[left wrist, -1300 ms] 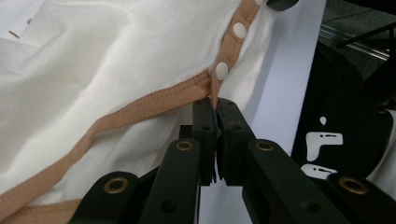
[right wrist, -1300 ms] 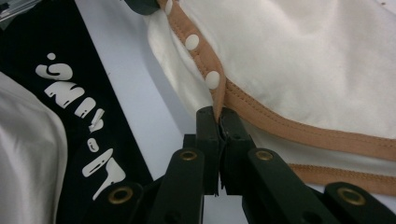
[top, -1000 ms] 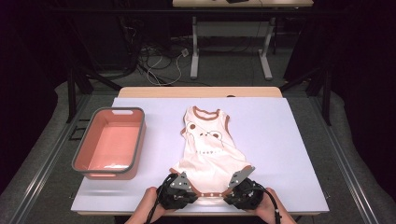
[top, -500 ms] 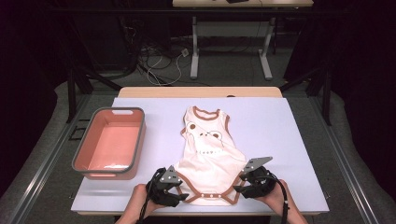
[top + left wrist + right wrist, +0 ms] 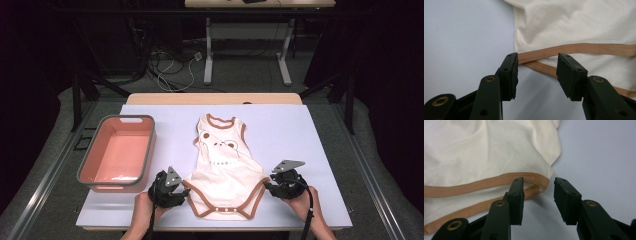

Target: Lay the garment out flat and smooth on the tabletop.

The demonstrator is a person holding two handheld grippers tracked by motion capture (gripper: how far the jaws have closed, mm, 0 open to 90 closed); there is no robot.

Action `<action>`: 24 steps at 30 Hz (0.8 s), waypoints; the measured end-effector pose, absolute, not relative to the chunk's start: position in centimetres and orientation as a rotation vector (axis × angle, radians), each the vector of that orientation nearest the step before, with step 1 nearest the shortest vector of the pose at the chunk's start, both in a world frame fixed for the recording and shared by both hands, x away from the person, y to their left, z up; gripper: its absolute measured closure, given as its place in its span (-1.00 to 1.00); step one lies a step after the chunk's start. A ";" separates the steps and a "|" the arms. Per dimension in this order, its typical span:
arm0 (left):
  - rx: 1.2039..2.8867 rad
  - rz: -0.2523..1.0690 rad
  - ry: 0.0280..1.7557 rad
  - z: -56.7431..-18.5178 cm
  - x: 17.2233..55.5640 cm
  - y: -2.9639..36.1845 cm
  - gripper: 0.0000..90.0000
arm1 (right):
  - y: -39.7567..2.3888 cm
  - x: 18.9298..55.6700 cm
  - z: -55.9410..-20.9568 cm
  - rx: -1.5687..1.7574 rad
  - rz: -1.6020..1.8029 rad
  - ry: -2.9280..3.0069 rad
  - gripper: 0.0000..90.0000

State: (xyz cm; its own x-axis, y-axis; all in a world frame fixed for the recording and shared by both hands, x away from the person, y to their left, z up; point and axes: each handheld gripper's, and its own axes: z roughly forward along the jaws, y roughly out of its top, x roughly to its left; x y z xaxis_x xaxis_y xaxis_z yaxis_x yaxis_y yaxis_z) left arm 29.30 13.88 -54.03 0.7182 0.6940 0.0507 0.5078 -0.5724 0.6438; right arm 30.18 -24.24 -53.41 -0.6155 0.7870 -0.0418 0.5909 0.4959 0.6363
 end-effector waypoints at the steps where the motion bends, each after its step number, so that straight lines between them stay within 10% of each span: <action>1: 2.298 0.402 0.918 -54.1 29.4 14.0 0.15 | -24.3 30.3 -53.5 1.158 0.840 2.411 0.32; 13: 2.285 0.382 0.930 -55.0 31.3 13.4 0.11 | -24.0 31.5 -54.7 1.198 0.864 2.439 0.41; 24: 2.261 0.291 0.900 -55.5 31.6 13.9 0.78 | -24.1 31.5 -54.8 1.225 0.922 2.459 0.92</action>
